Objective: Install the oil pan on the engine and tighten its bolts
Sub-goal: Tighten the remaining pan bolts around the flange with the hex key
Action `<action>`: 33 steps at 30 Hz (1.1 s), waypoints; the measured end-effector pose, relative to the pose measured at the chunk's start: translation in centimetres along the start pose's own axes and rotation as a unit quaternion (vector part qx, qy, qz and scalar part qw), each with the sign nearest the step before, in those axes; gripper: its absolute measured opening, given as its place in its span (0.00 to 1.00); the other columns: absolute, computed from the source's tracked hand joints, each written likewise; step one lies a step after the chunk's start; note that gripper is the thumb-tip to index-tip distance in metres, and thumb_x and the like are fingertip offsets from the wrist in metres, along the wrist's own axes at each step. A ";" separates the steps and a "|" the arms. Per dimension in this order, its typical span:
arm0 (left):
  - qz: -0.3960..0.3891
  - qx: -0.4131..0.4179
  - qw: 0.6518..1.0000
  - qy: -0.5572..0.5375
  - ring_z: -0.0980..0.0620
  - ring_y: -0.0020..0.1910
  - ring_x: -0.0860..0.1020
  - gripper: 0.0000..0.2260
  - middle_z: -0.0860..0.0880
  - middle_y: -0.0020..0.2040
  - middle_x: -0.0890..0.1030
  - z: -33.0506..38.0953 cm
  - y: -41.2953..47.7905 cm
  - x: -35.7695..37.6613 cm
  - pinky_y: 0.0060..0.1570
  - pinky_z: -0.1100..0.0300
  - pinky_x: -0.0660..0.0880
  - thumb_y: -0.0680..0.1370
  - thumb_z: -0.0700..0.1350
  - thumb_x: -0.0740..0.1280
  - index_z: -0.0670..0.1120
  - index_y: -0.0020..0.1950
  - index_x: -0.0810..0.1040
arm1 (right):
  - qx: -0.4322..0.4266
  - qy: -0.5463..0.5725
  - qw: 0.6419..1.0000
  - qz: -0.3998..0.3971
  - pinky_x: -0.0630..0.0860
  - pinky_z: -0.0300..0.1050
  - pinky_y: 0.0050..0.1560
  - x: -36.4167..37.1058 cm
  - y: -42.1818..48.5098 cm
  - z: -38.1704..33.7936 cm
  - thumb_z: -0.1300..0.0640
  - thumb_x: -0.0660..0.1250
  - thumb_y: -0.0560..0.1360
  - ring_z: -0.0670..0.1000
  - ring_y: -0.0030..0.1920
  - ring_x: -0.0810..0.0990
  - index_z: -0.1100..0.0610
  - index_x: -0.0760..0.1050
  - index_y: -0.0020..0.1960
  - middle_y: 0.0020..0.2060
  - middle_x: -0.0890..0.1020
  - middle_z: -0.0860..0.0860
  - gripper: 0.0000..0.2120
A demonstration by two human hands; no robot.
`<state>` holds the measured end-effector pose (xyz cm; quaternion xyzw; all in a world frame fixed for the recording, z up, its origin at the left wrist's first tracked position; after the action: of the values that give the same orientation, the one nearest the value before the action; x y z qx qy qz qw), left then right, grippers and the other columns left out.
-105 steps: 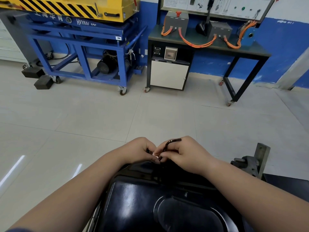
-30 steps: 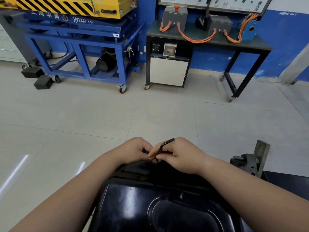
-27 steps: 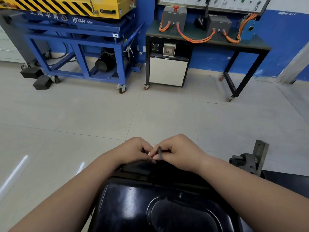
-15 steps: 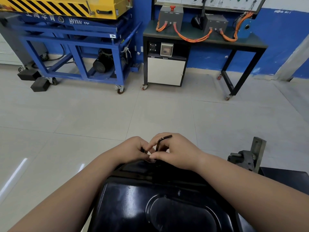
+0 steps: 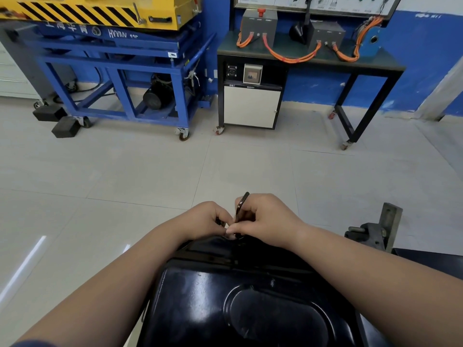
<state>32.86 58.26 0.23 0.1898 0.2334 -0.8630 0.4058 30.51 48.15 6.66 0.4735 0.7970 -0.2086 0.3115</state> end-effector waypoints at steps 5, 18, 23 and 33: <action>0.007 -0.007 1.000 0.012 0.55 0.32 0.68 0.20 0.50 0.28 0.72 0.0 -0.2 0.0 0.35 0.63 0.65 0.70 0.40 0.73 0.63 0.26 0.77 | 0.008 0.028 0.999 -0.042 0.76 0.45 0.46 0.7 -0.5 0.1 0.59 0.68 0.74 0.51 0.39 0.81 0.52 0.79 0.47 0.35 0.81 0.48 0.04; -0.003 -0.005 1.000 -0.004 0.54 0.30 0.64 0.21 0.56 0.22 0.68 -0.1 0.0 0.2 0.33 0.60 0.62 0.70 0.38 0.73 0.62 0.24 0.77 | 0.039 0.045 0.998 -0.011 0.77 0.54 0.51 0.0 -0.5 0.6 0.60 0.72 0.70 0.55 0.41 0.82 0.60 0.83 0.44 0.38 0.84 0.57 0.04; 0.007 -0.007 1.000 -0.012 0.60 0.29 0.67 0.20 0.58 0.24 0.73 0.2 -0.3 0.0 0.33 0.66 0.64 0.70 0.38 0.73 0.62 0.26 0.79 | 0.024 0.025 0.999 0.010 0.71 0.43 0.37 0.1 -0.2 0.2 0.54 0.77 0.65 0.47 0.32 0.75 0.55 0.76 0.31 0.31 0.81 0.51 0.11; -0.003 -0.009 1.000 -0.019 0.61 0.28 0.67 0.24 0.57 0.23 0.69 0.2 -0.3 0.3 0.34 0.68 0.64 0.71 0.36 0.72 0.60 0.22 0.75 | 0.028 0.077 0.996 -0.024 0.78 0.48 0.54 0.5 -0.8 0.8 0.65 0.66 0.74 0.51 0.43 0.84 0.59 0.81 0.49 0.43 0.85 0.52 0.07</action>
<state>32.42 58.14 0.33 0.1694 0.2341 -0.8653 0.4095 29.88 47.57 5.73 0.4775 0.8234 -0.2011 0.2312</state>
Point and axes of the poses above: each hand's wrist, its own y-axis towards the middle knuckle, its own x-axis out of the palm, z = x × y, the point moved 7 cm from there along y, towards the middle knuckle
